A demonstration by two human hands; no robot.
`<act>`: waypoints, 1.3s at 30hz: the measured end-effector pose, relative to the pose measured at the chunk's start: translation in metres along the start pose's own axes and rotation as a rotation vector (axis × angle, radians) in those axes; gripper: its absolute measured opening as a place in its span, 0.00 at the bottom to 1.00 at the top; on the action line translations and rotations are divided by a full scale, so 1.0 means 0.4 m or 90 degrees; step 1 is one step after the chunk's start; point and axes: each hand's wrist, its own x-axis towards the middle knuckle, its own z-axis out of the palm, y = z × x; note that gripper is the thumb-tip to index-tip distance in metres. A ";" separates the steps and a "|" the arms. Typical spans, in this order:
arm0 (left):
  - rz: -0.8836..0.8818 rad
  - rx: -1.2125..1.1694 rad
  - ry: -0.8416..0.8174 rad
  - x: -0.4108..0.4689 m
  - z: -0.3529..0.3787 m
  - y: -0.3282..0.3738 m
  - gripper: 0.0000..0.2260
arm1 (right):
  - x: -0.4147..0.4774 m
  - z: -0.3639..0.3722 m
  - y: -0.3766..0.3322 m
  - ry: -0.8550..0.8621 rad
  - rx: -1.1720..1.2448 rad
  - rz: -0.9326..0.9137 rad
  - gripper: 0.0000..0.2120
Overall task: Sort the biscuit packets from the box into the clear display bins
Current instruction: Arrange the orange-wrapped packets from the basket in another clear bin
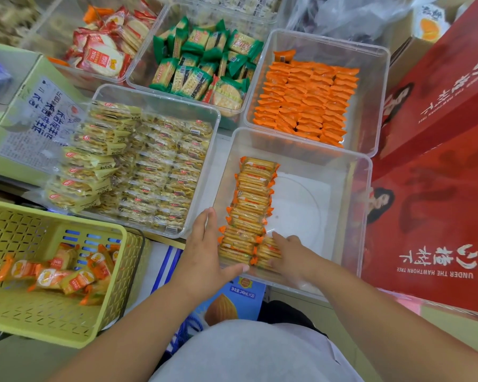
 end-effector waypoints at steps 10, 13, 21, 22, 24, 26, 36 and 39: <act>-0.001 -0.009 0.003 0.002 0.004 -0.003 0.60 | 0.018 -0.009 -0.020 0.029 0.107 0.004 0.38; -0.008 -0.010 0.004 0.001 0.004 -0.003 0.60 | 0.017 -0.017 -0.001 0.047 0.144 0.005 0.45; -0.018 0.008 -0.013 -0.006 -0.014 0.008 0.58 | 0.010 -0.004 0.039 0.042 0.039 -0.007 0.46; -0.023 0.010 -0.019 -0.012 -0.019 0.011 0.56 | 0.006 -0.005 0.040 0.044 0.031 -0.006 0.47; -0.020 0.013 -0.031 -0.031 -0.033 0.013 0.53 | -0.005 -0.009 0.040 0.059 0.022 0.003 0.47; 0.013 0.018 -0.028 -0.059 -0.050 0.009 0.48 | -0.022 -0.014 0.033 0.081 -0.013 0.012 0.45; 0.193 -0.025 0.190 -0.219 -0.281 -0.164 0.16 | -0.195 0.052 -0.270 0.415 -0.051 -0.087 0.30; 0.167 -0.007 0.229 -0.229 -0.369 -0.295 0.12 | -0.237 0.115 -0.427 0.443 -0.009 -0.181 0.26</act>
